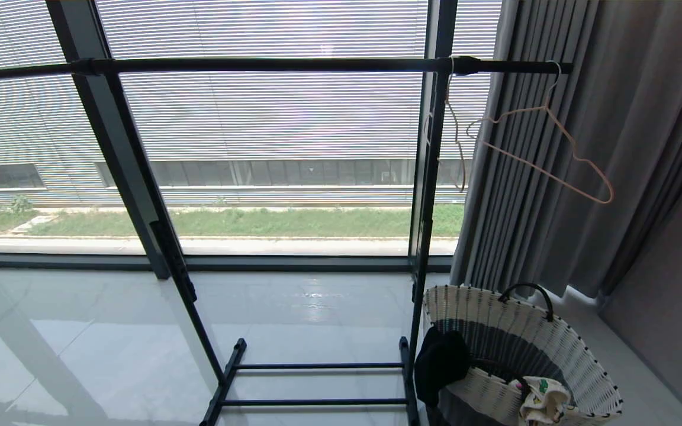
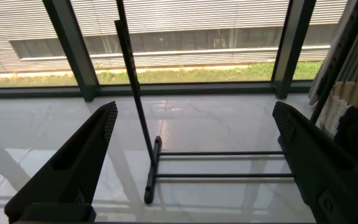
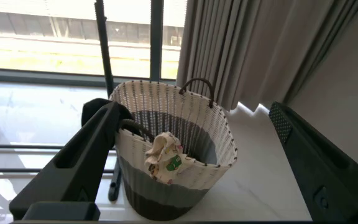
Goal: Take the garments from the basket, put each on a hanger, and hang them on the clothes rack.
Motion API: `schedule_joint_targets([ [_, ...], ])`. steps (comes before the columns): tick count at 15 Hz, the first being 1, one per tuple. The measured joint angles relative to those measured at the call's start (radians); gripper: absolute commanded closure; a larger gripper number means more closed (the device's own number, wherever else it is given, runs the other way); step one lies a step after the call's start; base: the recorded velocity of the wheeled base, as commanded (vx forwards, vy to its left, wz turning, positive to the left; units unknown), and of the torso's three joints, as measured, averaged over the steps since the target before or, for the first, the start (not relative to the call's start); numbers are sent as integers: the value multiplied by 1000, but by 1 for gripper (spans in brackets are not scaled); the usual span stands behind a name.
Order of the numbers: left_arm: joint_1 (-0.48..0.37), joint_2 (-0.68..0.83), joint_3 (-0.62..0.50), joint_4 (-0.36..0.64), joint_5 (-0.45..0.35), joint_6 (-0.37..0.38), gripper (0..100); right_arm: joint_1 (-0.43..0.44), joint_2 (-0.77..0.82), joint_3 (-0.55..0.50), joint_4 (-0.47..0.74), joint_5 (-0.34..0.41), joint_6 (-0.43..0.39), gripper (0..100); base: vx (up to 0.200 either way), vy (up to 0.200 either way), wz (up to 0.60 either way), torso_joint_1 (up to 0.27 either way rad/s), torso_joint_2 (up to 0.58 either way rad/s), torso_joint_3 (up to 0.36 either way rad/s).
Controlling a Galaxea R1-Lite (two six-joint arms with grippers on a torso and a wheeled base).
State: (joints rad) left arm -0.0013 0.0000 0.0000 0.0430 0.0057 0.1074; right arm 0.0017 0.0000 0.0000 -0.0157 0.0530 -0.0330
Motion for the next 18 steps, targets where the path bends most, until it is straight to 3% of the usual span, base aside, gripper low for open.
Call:
schedule_joint_targets([
  [7, 0, 0, 0, 0, 0, -2, 0, -1, 0, 0, -1, 0, 1, 0, 0, 0, 0, 0, 0, 0],
  [11, 0, 0, 0, 1, 0, -3, 0, 0, 0, 0, -1, 1, -5, 0, 200, 0, 0, 0, 4, 5],
  [18, 0, 0, 0, 2, 0, -2, 0, 4, 15, -26, -2, 3, -35, 0, 0, 0, 0, 0, 0, 0],
])
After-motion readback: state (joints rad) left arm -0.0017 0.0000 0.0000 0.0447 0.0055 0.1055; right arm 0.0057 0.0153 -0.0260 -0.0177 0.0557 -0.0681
